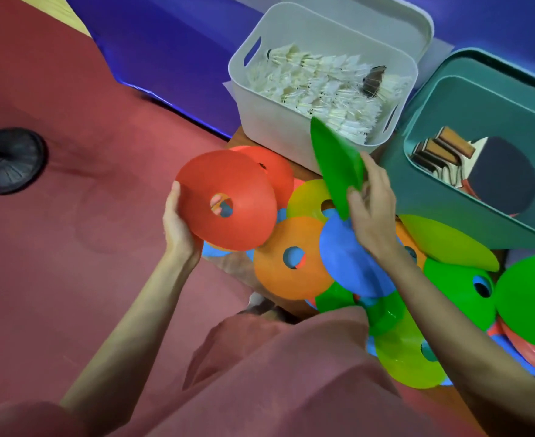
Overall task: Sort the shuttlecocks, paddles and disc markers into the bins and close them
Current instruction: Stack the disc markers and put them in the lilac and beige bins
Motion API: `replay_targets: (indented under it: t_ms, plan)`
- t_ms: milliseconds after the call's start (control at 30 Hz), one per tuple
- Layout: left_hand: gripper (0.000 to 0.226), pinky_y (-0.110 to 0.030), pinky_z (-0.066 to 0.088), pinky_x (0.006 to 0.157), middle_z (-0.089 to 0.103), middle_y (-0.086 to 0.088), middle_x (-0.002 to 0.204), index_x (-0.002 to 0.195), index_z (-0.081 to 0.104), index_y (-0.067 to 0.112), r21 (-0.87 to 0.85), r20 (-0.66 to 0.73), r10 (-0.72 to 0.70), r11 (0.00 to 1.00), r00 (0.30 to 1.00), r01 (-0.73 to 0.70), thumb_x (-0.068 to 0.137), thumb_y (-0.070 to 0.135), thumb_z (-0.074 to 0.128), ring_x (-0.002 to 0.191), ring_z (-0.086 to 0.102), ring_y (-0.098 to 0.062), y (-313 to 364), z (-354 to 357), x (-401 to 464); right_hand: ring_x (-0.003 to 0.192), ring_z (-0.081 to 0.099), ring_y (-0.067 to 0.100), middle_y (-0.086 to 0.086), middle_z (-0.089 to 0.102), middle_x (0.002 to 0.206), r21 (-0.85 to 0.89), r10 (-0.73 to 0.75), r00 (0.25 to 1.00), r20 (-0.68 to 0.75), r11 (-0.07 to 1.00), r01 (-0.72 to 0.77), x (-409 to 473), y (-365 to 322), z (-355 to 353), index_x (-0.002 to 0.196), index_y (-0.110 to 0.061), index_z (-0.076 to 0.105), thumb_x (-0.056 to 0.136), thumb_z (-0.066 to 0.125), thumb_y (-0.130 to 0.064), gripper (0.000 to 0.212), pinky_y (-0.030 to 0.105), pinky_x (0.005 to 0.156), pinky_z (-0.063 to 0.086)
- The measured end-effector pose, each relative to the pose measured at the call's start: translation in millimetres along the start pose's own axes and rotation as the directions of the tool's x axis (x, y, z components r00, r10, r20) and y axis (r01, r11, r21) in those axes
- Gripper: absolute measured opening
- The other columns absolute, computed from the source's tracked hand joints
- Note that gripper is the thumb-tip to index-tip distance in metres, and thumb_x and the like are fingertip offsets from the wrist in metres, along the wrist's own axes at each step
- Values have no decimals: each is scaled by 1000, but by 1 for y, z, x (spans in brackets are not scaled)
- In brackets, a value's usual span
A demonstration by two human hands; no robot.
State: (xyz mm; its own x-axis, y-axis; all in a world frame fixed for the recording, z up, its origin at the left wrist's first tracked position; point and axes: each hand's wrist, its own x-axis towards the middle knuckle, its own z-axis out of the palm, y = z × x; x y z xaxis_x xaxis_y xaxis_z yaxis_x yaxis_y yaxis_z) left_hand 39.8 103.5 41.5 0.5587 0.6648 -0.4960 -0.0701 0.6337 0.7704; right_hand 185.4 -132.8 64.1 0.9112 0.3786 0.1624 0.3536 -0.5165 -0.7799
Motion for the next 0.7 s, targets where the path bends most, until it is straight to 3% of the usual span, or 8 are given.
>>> replay_targets:
  t_ms: [133,200,267,367,467,567,633,700]
  plan:
    - [42,-34,56,79,71,-8,106,119,61,6,36,70,-152,988,986,150,98,38,44,87,69,-22,-19,30,-2,100,49,-4,-3,56,113,238,207,958,-197,958,-158,-11,4,-7,125,-4,53,99,36,-13,32,5,87,36]
    - [46,-40,52,86,68,-12,114,123,61,5,53,119,-206,978,971,201,94,39,50,97,67,-28,-28,42,-5,97,52,-2,0,59,110,267,262,946,-189,941,-207,-15,12,-6,120,-1,56,99,41,-11,28,10,87,40]
    - [36,-38,52,91,71,-8,109,113,66,10,89,174,-245,969,954,232,96,35,47,98,67,-24,-37,55,-11,97,55,2,2,62,109,267,281,950,-135,934,-238,-24,22,-5,117,0,58,98,45,-12,26,15,86,43]
    - [37,-36,51,94,71,-6,110,104,72,16,131,272,-328,944,904,303,99,36,41,102,67,-22,-51,75,-21,98,58,8,4,64,108,202,260,963,-64,949,-243,-41,30,-3,113,1,61,96,47,-16,28,18,87,45]
    - [51,-34,53,88,74,-2,89,78,78,17,154,304,-407,913,862,377,101,34,36,84,69,-18,-64,89,-30,99,53,30,17,59,101,-88,284,955,-90,953,-291,-55,43,0,102,2,62,94,43,-32,40,37,92,37]
    - [63,-23,55,62,72,1,69,58,75,17,158,350,-432,902,831,402,102,26,31,64,69,-14,-75,102,-40,104,42,34,22,50,105,-301,278,934,-223,892,-337,-65,53,-1,100,3,60,91,40,-42,50,36,98,25]
    - [59,-25,56,57,73,-3,73,64,76,15,152,352,-474,880,807,450,101,33,33,66,69,-18,-79,109,-45,103,45,35,23,50,103,-251,292,915,-278,897,-363,-70,55,-5,97,5,58,91,42,-39,47,36,95,29]
    - [56,-35,59,65,74,-11,91,89,76,9,160,359,-524,850,772,502,98,46,35,78,71,-25,-81,113,-46,98,51,38,23,52,97,-189,322,896,-305,902,-389,-73,57,-8,97,6,57,93,51,-29,36,36,88,32]
